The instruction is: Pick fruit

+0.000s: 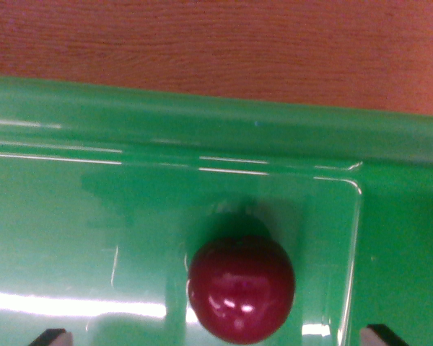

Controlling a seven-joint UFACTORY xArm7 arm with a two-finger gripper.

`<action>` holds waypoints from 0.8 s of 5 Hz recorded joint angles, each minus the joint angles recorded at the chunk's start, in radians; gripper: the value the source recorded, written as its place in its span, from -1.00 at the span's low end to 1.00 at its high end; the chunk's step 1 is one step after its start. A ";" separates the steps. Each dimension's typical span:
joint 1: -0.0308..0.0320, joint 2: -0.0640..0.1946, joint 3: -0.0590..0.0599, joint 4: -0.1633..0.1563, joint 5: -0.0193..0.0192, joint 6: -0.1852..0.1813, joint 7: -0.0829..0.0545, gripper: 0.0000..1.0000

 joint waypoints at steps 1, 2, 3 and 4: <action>-0.0036 0.020 -0.004 -0.019 -0.0096 -0.044 -0.003 -1.00; -0.0036 0.020 -0.004 -0.019 -0.0096 -0.044 -0.003 -1.00; -0.0070 0.039 -0.009 -0.037 -0.0187 -0.086 -0.006 -1.00; -0.0100 0.056 -0.012 -0.053 -0.0269 -0.123 -0.009 -1.00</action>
